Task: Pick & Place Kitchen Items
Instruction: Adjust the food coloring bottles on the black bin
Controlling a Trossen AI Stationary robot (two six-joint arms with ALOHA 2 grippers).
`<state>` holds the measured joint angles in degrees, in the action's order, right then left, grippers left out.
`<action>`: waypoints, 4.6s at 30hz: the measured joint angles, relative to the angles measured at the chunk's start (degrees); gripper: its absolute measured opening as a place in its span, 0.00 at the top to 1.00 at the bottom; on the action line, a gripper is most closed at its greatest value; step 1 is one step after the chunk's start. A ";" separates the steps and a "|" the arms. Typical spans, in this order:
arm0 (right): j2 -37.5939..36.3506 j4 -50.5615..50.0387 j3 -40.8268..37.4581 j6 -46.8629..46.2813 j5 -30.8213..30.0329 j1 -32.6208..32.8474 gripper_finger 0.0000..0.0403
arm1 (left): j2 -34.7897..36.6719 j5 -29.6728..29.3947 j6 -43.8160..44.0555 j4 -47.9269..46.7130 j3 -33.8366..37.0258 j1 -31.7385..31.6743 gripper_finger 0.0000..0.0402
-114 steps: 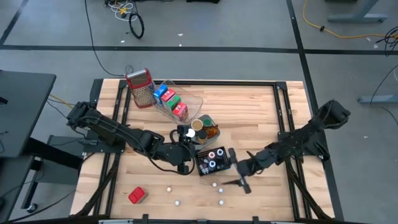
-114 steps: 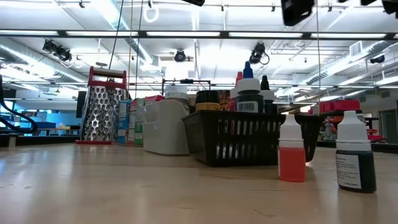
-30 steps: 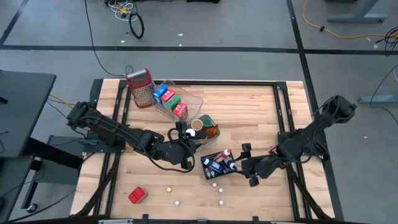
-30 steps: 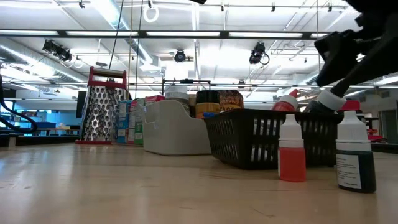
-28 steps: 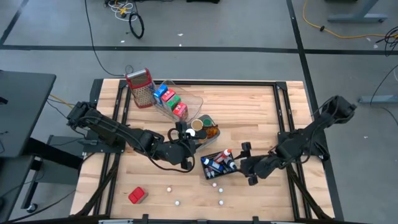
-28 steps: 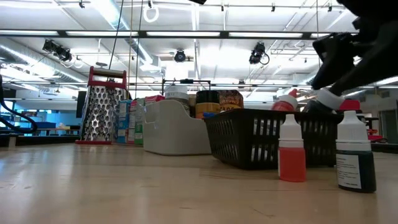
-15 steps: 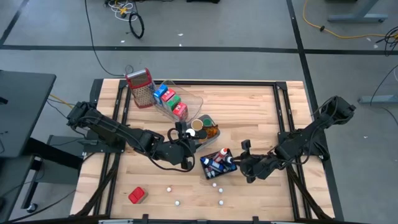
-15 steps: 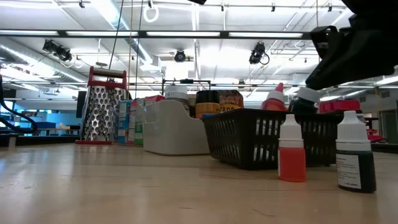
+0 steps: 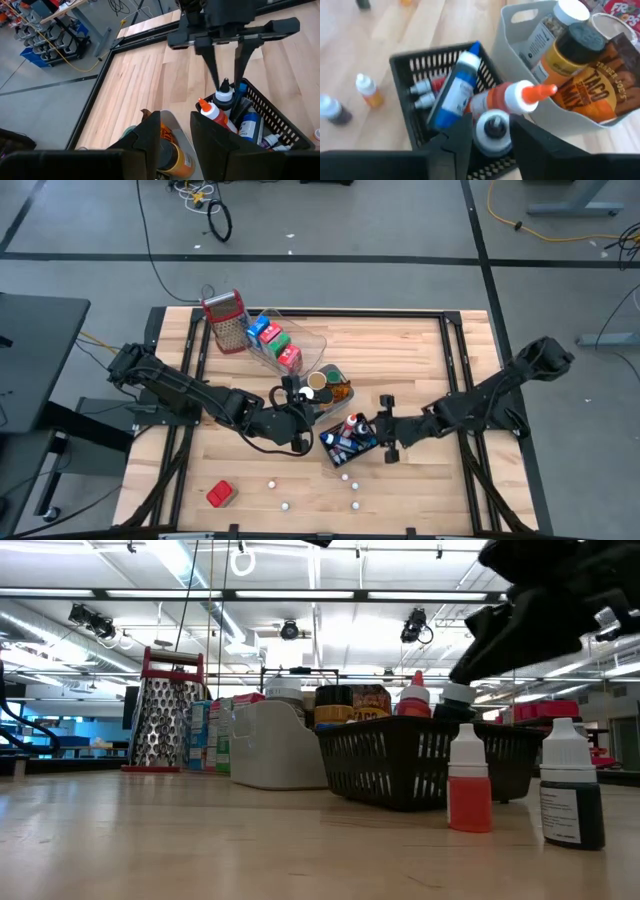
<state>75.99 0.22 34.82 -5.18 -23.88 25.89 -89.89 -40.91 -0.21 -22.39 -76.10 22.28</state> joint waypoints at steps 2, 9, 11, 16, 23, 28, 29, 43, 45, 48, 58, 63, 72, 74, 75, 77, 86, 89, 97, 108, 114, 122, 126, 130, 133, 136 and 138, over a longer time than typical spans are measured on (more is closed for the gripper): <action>0.00 -0.45 1.42 -0.85 0.51 -1.68 0.63 | 0.00 0.00 -0.02 -0.02 -0.02 0.00 0.71; 0.00 -4.92 5.00 2.30 0.51 -7.79 0.64 | 0.00 0.00 -0.40 -0.02 -0.02 0.00 0.71; 0.00 -5.47 5.10 3.83 0.53 -9.04 0.64 | 0.00 0.00 -0.46 -0.02 -0.02 0.00 0.71; 0.00 -4.08 6.15 7.66 0.88 -10.34 0.66 | 0.00 0.00 -0.50 -0.03 -0.02 0.00 0.71; 0.00 -6.04 11.63 7.86 2.43 -9.68 0.66 | 0.00 0.00 -0.63 -0.04 -0.02 0.01 0.71; 0.14 -13.98 13.23 4.10 1.94 -10.11 0.68 | 0.00 0.00 -0.63 -0.05 -0.02 0.00 0.71; 0.41 -15.09 13.23 2.32 2.05 -10.22 0.69 | 0.00 0.00 -0.63 -0.07 -0.02 0.00 0.71; 4.53 -18.09 13.19 2.51 2.40 -11.92 0.73 | 0.00 0.00 -0.63 -0.02 -0.02 0.00 0.71; 6.02 -16.94 13.19 4.18 4.64 -11.97 0.73 | 0.00 0.01 -0.63 -0.04 -0.02 0.00 0.71; 7.51 -14.71 13.19 6.01 5.44 -11.96 0.73 | 0.00 0.02 -0.62 -0.04 -0.02 0.00 0.71; 7.91 -11.09 13.19 8.27 5.40 -12.77 0.73 | 0.00 0.01 -0.63 -0.06 -0.02 0.00 0.71; 7.91 -8.50 13.19 11.39 7.29 -12.77 0.73 | 0.00 0.02 -0.61 -0.04 -0.02 0.00 0.71; 7.57 -6.50 13.19 14.61 9.34 -12.61 0.73 | 0.00 0.01 -0.62 -0.06 -0.02 0.00 0.71; 6.76 -6.47 13.45 15.53 9.17 -12.45 0.73 | 0.00 0.00 -0.63 -0.07 -0.02 0.00 0.71; 6.35 -7.24 14.22 15.47 9.16 -12.27 0.73 | 0.00 0.00 -0.63 -0.08 -0.02 0.00 0.71; 5.39 -7.96 16.60 14.10 9.38 -11.73 0.73 | 0.00 0.00 -0.63 -0.09 -0.02 0.00 0.71; 4.56 -9.33 24.01 8.06 21.00 -7.52 0.68 | 0.24 -0.15 -0.35 -0.28 -0.02 0.02 0.71; 4.59 -10.59 23.99 4.87 15.26 -6.19 0.63 | 0.52 2.06 1.26 -0.61 -0.08 0.02 0.71; 4.59 -13.92 23.99 0.56 12.99 -3.68 0.57 | 0.12 17.04 -1.72 1.42 1.78 -0.29 0.72; 4.66 -14.14 21.00 0.06 12.85 -1.04 0.62 | -8.71 24.55 -3.73 19.86 11.87 -0.96 0.72; 4.61 -14.52 19.02 0.19 13.91 -1.05 0.63 | -11.54 23.41 -8.25 20.44 11.89 -1.41 0.72; 4.57 -14.83 18.83 0.08 14.42 -1.05 0.63 | -11.54 25.68 -4.29 19.17 11.85 -3.58 0.72; 4.57 -14.83 18.83 0.08 14.41 -1.04 0.63 | -13.91 28.26 -1.62 18.23 12.54 -4.27 0.72; 4.55 -14.37 18.83 0.08 14.41 -1.08 0.63 | -17.60 26.63 -4.01 19.94 12.25 -4.28 0.72; 4.54 -14.25 18.83 0.08 14.41 -1.08 0.63 | -18.66 23.36 -4.94 20.20 12.14 -4.26 0.72; 4.52 -14.17 18.83 0.13 14.39 -1.08 0.63 | -18.69 22.82 -4.74 19.91 12.14 -4.28 0.72; 4.52 -14.13 18.83 0.25 14.41 -1.09 0.63 | -18.43 22.80 -5.10 19.38 11.94 -4.28 0.72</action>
<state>80.51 -13.91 53.65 -4.93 -9.47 24.81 -108.32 -18.10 -5.31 -3.02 -64.16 18.00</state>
